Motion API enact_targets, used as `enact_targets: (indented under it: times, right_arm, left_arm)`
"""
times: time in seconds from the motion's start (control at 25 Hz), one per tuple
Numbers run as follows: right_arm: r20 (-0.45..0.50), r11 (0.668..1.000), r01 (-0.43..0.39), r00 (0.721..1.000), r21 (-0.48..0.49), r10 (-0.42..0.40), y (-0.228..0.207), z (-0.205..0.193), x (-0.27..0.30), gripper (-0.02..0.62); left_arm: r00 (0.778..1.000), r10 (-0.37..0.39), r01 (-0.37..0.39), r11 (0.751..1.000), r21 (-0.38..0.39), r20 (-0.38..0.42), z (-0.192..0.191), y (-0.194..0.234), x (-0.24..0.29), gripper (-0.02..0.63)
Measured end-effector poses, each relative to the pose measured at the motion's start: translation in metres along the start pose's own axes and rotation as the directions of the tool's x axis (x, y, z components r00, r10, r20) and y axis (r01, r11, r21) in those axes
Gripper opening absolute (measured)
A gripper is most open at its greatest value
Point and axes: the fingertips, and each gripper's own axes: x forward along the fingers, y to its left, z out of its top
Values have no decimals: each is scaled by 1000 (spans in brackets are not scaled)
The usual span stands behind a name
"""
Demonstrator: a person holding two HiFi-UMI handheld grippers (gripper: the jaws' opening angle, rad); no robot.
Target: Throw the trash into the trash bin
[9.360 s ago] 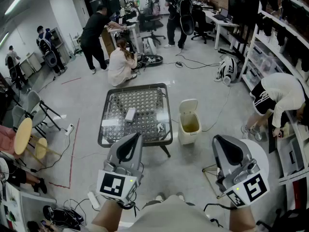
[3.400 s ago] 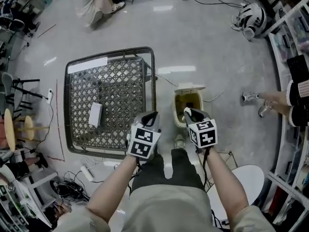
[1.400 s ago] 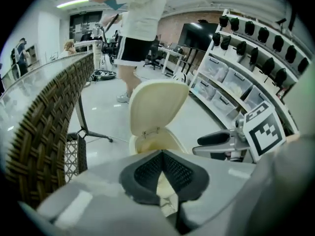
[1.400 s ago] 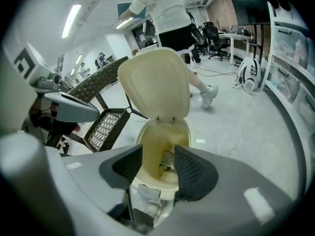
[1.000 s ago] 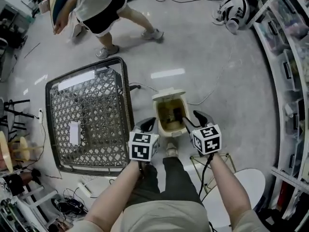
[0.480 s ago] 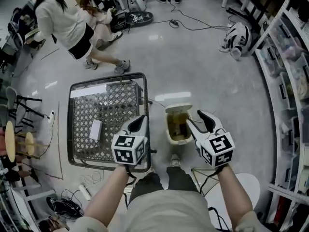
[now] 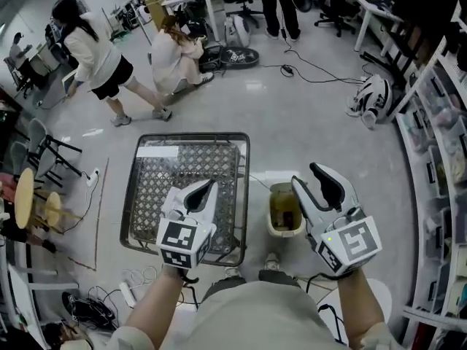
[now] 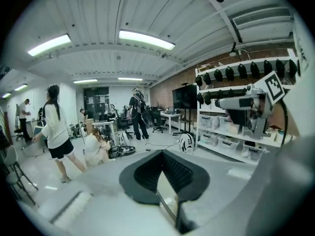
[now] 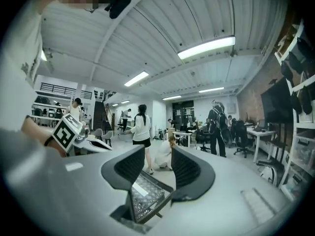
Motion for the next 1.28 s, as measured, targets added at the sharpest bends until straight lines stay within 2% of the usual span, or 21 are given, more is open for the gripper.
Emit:
enact_targets:
  times: [0.2, 0.32, 0.48, 0.6, 0.8, 1.0, 1.16, 1.28]
  right_arm:
    - [83, 998, -52, 995, -40, 56, 34, 47, 6, 172]
    - [118, 994, -100, 987, -47, 105, 58, 68, 11, 172]
    - [146, 985, -152, 976, -77, 162, 82, 83, 18, 172]
    - [158, 984, -162, 972, -78, 172, 88, 84, 27, 173]
    - [137, 978, -196, 969, -79, 205, 99, 80, 44, 175]
    - [97, 961, -269, 957, -66, 275, 117, 74, 71, 211]
    - [48, 932, -357, 932, -60, 360, 145, 65, 101, 258]
    - [17, 906, -422, 906, -40, 423, 166, 56, 128, 264]
  left_arm:
    - [996, 48, -49, 998, 25, 71, 29, 34, -45, 2]
    - [990, 83, -86, 996, 14, 110, 42, 54, -71, 2]
    - [978, 150, -152, 988, 2, 144, 50, 75, -101, 2]
    - [973, 187, -188, 982, -1, 138, 45, 90, -110, 2]
    - [963, 234, -236, 972, -2, 131, 38, 111, -122, 2]
    - [951, 279, -281, 960, 0, 132, 38, 129, -134, 2]
    - [937, 326, -327, 945, -8, 124, 32, 148, -147, 2]
    - [922, 371, -372, 928, -18, 106, 22, 166, -154, 2]
